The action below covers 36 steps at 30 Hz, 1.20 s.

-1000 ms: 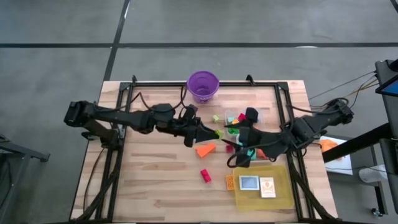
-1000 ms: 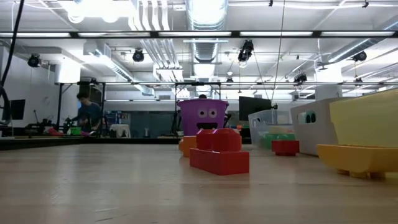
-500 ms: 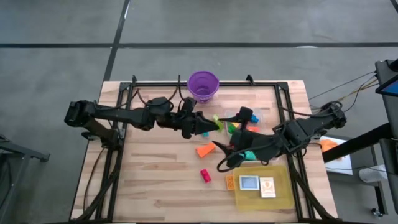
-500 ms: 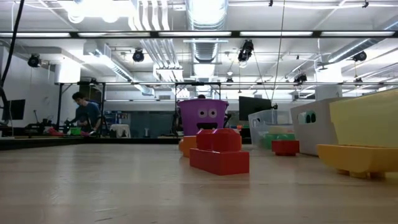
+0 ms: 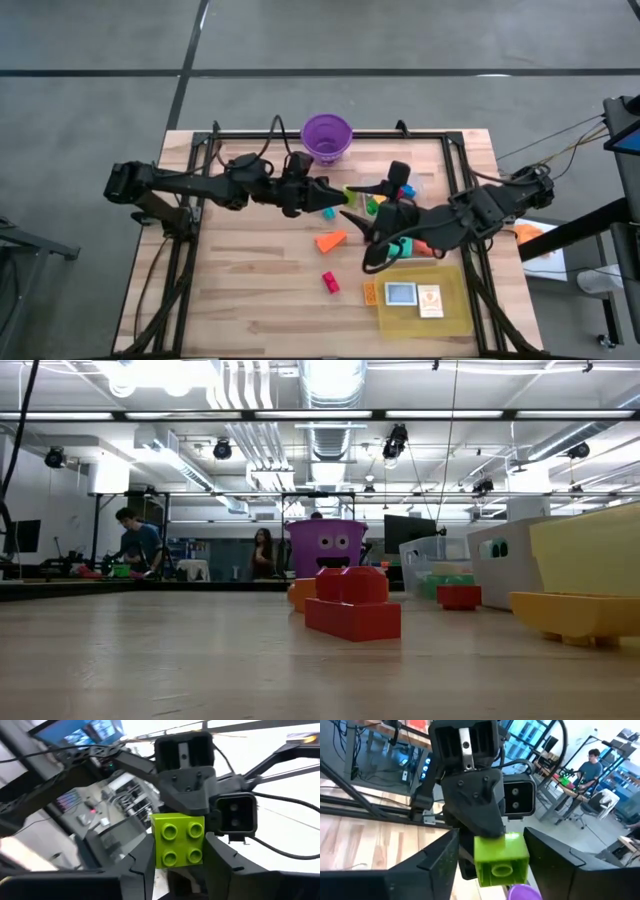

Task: Pick & Place Toys
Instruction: Put the green game piece into the transparent bin

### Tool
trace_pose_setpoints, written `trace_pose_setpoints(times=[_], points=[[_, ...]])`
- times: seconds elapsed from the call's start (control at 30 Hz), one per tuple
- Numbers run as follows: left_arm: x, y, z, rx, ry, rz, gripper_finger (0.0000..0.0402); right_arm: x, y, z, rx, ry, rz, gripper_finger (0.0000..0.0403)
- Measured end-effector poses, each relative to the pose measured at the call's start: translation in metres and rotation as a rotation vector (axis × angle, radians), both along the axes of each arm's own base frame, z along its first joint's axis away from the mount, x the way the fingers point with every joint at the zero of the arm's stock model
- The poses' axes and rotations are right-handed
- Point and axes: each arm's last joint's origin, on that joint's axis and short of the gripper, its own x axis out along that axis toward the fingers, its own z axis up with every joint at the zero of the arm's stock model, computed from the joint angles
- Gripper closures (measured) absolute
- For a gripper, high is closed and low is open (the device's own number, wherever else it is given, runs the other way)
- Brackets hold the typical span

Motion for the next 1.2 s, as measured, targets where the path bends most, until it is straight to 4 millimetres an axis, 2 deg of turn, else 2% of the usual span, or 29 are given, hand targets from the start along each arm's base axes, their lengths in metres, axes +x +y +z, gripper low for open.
trace_pose_setpoints(times=[0.37, 0.83, 1.0, 1.07, 1.2], points=[[-0.002, 0.000, 0.006, -0.019, -0.068, -0.012, 0.0292, 0.000, 0.000, 0.008, -0.047, -0.022, 0.017, 0.0243], [-0.003, 0.000, 0.009, -0.051, -0.098, -0.025, 0.0292, 0.002, -0.001, 0.012, -0.072, -0.052, 0.018, 0.0250], [-0.003, -0.001, 0.009, -0.071, -0.093, -0.040, 0.0289, 0.002, -0.001, 0.012, -0.066, -0.058, 0.017, 0.0275], [-0.003, -0.001, 0.009, -0.073, -0.093, -0.041, 0.0255, 0.002, -0.001, 0.013, -0.064, -0.062, 0.016, 0.0275], [-0.003, 0.000, 0.010, -0.096, -0.087, -0.048, 0.0155, 0.002, -0.001, 0.013, -0.056, -0.067, 0.017, 0.0275]])
